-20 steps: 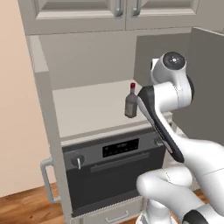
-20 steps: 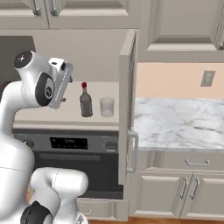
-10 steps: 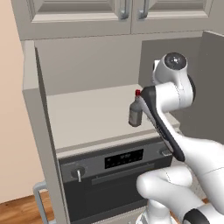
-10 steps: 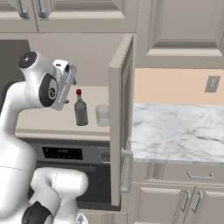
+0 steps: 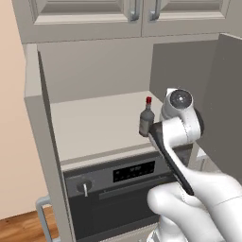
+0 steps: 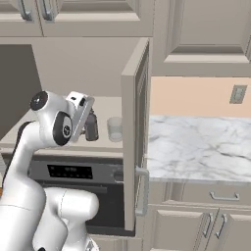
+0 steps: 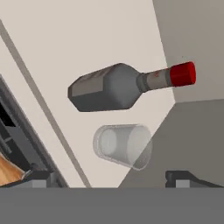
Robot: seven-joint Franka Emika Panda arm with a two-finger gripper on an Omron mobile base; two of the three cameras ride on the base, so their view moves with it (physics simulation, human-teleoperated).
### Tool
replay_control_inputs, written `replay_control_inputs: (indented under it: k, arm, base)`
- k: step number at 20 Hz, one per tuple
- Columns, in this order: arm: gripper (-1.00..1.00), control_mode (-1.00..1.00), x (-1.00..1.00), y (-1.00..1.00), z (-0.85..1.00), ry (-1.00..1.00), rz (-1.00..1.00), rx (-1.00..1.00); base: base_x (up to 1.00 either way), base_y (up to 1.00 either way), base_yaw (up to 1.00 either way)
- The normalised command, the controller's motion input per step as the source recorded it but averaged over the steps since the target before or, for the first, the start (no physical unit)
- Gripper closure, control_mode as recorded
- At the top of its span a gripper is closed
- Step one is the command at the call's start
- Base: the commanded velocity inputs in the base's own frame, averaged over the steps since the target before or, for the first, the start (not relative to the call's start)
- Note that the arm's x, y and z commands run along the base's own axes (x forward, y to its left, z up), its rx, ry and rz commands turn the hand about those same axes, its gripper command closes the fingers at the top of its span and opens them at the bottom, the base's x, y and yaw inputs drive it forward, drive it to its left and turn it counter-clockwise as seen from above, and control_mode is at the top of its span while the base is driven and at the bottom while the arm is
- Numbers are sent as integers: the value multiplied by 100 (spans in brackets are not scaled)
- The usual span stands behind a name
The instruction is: There is a bowl on the dining counter. Grab a lemon wedge from the fridge and place it in the bowl. Then get the liquor bottle and glass cup from the cabinet and place them next to the bowl.
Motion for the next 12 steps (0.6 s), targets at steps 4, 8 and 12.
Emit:
replay_control_inputs:
  k: [4,8,12]
  arm:
    - [-100,-100,14,-2,-11,-6,-18,0]
    - [-100,-100,22,-9,3,-2,-20,0]
    - [-100,-100,22,-17,9,5,-20,0]
  base:
    - [0,0,0]
    - [0,0,0]
    - [0,0,0]
